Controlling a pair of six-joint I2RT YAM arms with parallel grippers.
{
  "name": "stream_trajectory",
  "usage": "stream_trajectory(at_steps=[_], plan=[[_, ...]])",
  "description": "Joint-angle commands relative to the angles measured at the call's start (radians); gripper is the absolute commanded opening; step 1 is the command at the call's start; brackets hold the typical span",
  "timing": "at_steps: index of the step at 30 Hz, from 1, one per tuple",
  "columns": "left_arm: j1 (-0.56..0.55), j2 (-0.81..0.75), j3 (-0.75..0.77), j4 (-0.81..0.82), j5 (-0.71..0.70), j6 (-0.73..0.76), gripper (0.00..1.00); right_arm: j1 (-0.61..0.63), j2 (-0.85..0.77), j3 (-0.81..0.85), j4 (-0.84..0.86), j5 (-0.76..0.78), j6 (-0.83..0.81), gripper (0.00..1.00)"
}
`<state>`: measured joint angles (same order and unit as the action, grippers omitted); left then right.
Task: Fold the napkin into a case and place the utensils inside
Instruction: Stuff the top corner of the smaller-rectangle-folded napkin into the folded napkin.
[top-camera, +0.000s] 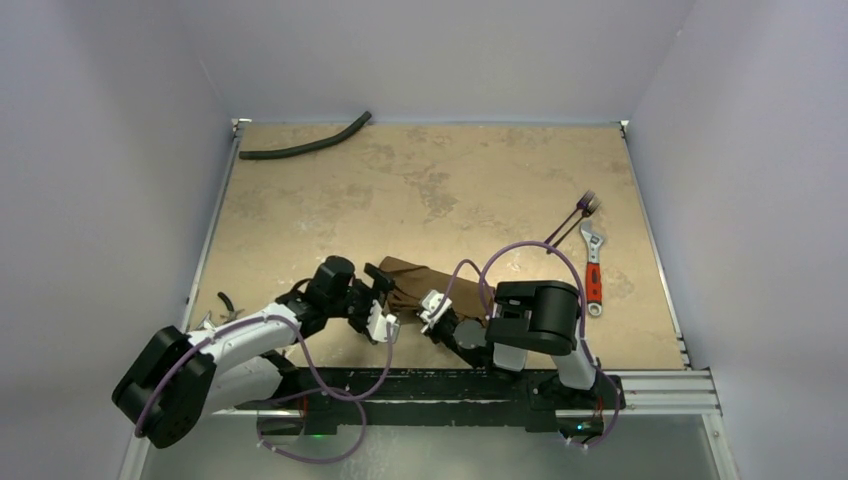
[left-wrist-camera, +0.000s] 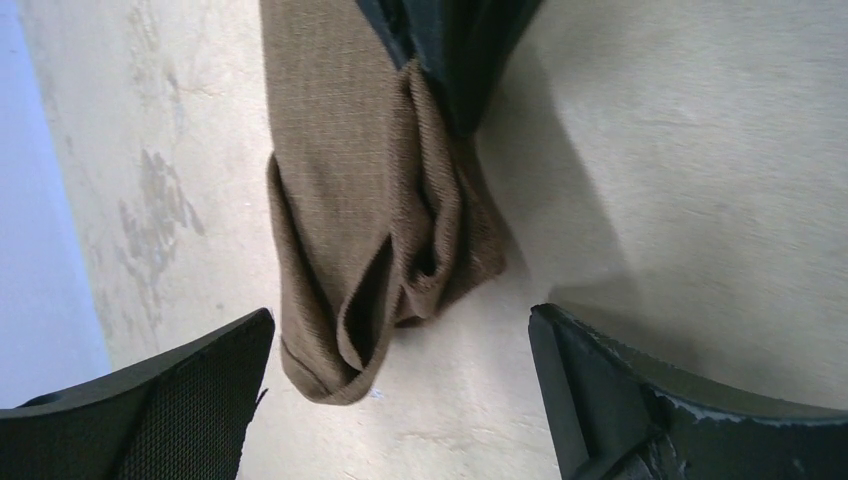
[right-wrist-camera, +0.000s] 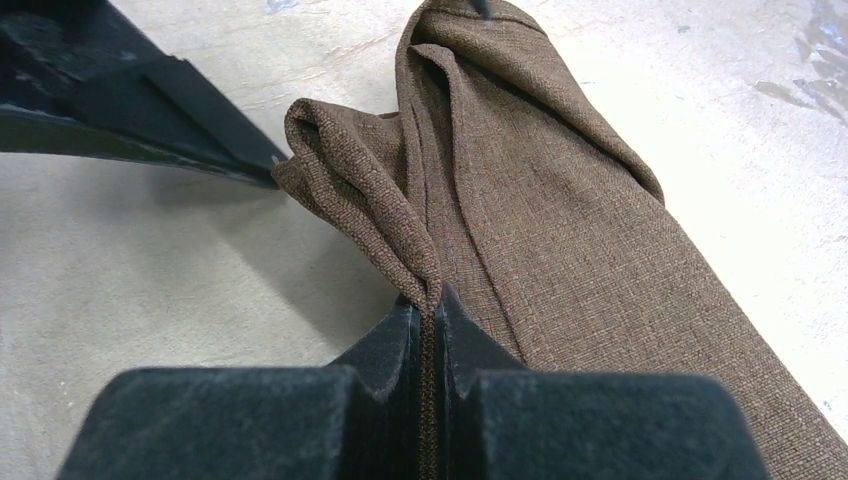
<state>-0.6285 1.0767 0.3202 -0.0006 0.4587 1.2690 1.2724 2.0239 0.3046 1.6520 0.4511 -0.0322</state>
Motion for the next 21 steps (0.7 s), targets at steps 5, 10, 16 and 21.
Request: stream_trajectory(at_steps=[5, 10, 16, 21], plan=[[-0.018, 0.090, 0.043, 0.115, 0.054, 0.015, 0.90, -0.013, 0.015, -0.023, 0.400, -0.054, 0.067, 0.00], [-0.044, 0.102, 0.086, 0.050, 0.087, -0.002, 0.68, -0.021, 0.018, -0.011, 0.389, -0.062, 0.064, 0.00], [-0.048, 0.116, 0.108, 0.043, 0.087, -0.005, 0.49, -0.023, 0.018, -0.011, 0.385, -0.063, 0.067, 0.00], [-0.049, 0.128, 0.127, 0.019, 0.050, -0.022, 0.30, -0.024, 0.011, -0.019, 0.375, -0.065, 0.074, 0.00]])
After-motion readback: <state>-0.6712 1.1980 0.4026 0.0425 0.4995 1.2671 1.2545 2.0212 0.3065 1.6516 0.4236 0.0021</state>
